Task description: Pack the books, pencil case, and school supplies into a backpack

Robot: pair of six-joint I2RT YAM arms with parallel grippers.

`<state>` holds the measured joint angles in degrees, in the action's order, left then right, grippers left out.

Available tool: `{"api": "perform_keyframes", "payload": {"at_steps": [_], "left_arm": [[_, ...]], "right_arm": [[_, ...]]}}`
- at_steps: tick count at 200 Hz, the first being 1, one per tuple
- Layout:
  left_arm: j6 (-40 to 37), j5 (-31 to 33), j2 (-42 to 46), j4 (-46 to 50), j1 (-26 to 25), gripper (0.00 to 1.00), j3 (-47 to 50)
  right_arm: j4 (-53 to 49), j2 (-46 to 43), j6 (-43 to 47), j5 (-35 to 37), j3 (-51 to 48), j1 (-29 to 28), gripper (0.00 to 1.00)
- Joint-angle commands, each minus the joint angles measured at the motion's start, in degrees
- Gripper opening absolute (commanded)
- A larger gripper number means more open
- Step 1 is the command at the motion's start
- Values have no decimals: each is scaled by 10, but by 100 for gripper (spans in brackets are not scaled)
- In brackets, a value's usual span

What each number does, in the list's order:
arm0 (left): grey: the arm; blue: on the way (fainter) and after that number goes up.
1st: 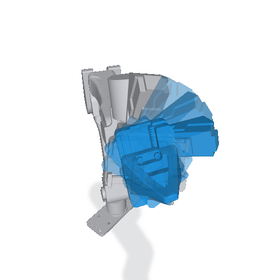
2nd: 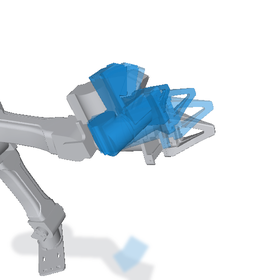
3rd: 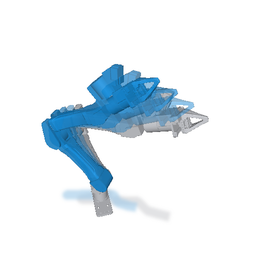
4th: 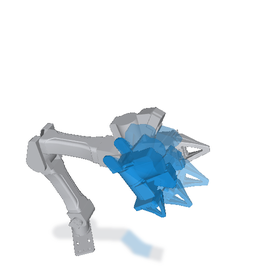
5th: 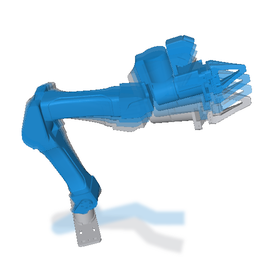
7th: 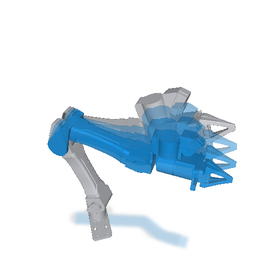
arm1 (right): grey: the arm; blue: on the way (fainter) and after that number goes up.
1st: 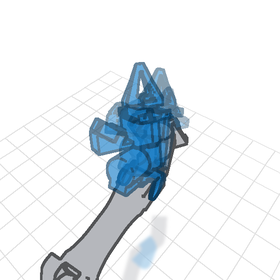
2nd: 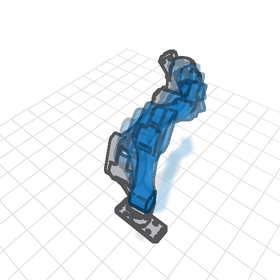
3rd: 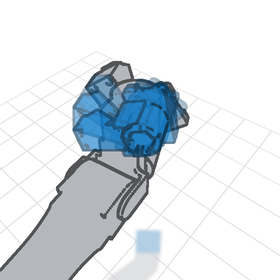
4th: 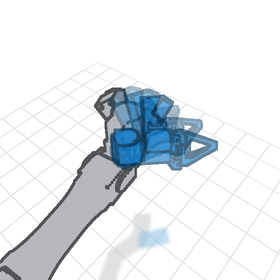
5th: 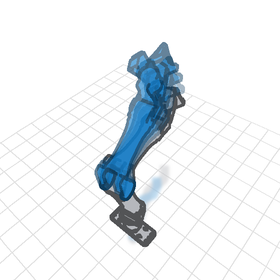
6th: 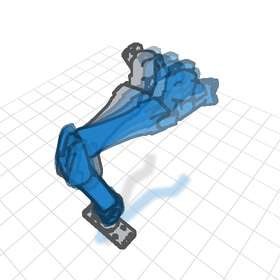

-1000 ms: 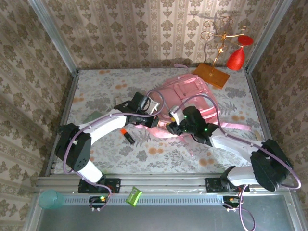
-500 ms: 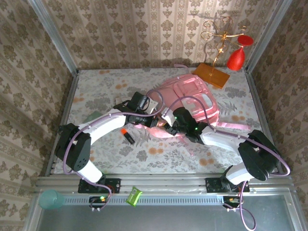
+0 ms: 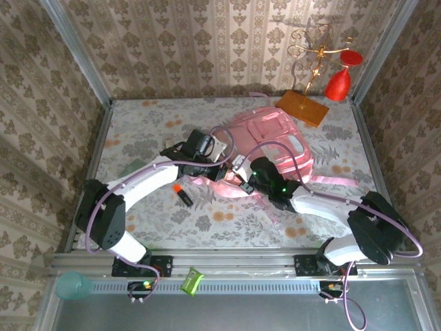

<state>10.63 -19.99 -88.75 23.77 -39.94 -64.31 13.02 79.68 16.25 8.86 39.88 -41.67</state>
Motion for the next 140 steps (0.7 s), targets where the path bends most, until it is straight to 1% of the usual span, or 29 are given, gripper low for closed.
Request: {"api": "perform_keyframes", "payload": {"at_steps": [1, 23, 53, 97, 119, 128, 140], "left_arm": [[-30, 62, 32, 79, 5, 0, -26], [-42, 100, 29, 97, 10, 0, -32], [-54, 123, 25, 112, 23, 0, -42], [-65, 152, 9, 123, 58, 0, -48], [-63, 185, -9, 127, 75, 0, -49], [-62, 184, -13, 115, 78, 0, -46], [-58, 161, -17, 101, 79, 0, -48]], "right_arm": [[-36, -34, -33, 118, -13, 15, 0], [-55, -59, -76, 122, -27, 22, 0], [-87, -97, -118, 115, -37, 37, 0], [-137, -152, -204, 95, -46, 91, 0], [-144, -179, -230, 91, -59, 126, 0], [-146, -186, -238, 90, -62, 141, 0], [-146, -193, -246, 98, -62, 158, 0]]}}
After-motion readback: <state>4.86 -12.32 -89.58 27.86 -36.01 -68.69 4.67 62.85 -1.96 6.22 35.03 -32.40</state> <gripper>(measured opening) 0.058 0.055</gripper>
